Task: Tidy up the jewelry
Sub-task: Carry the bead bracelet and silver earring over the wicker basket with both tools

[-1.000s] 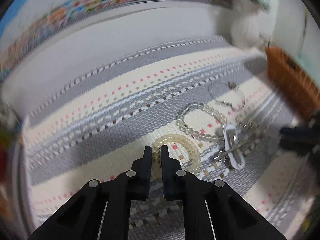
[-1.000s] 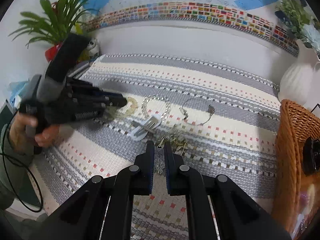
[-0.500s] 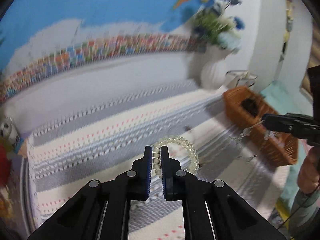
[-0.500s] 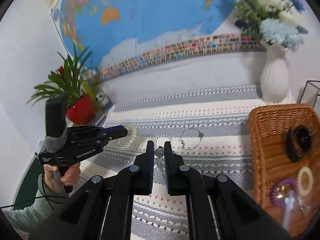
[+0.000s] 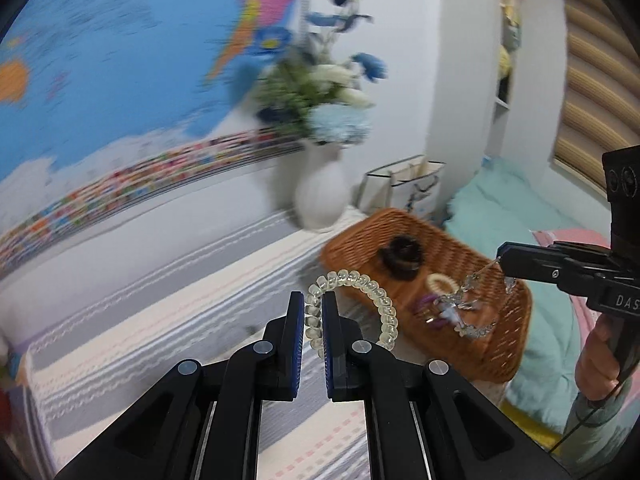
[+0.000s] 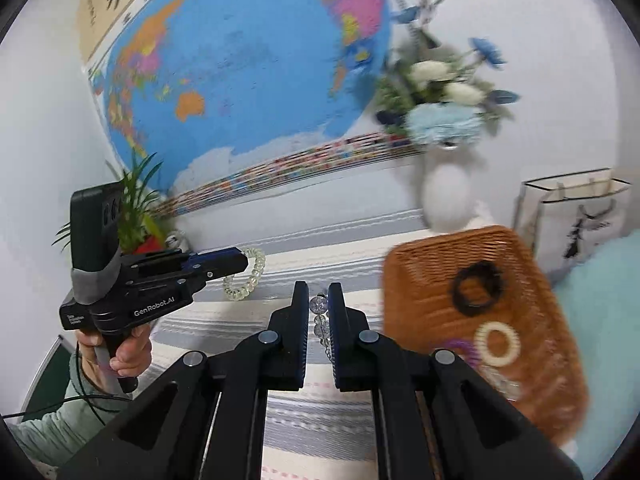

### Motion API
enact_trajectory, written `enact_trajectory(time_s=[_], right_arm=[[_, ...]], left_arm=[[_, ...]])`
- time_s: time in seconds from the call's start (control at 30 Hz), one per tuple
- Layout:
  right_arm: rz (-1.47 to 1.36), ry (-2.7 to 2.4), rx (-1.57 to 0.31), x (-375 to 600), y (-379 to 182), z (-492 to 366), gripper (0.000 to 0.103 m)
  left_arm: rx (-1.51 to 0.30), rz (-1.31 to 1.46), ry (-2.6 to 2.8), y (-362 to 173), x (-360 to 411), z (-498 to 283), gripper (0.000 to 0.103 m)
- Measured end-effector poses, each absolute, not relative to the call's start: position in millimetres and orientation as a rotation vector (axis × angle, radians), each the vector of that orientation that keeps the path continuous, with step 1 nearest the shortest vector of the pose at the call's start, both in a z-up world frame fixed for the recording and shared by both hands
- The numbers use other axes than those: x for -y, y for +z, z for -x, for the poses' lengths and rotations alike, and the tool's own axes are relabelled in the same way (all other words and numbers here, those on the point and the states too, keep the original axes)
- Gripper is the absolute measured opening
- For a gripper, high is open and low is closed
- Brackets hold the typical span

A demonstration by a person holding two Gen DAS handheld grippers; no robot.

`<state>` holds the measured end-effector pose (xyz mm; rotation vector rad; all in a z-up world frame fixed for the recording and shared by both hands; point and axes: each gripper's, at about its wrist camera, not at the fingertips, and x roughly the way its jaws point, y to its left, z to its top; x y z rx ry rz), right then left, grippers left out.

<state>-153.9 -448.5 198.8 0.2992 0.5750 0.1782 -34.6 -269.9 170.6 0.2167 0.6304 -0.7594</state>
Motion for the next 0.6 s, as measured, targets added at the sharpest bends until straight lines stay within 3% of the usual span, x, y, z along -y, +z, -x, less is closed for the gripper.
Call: enact_trajectory(time_s=[0.3,0.6], right_arm=[[-0.370,0.113,-0.589,512,184,174,0.010],[-0.420,0.060,-0.622,552,160,173,0.010]], left_arm=[[-0.707,-0.266,-0.848,151,364,31,0.008],[-0.767,-0.312,-0.870,119,412,21,0.008]])
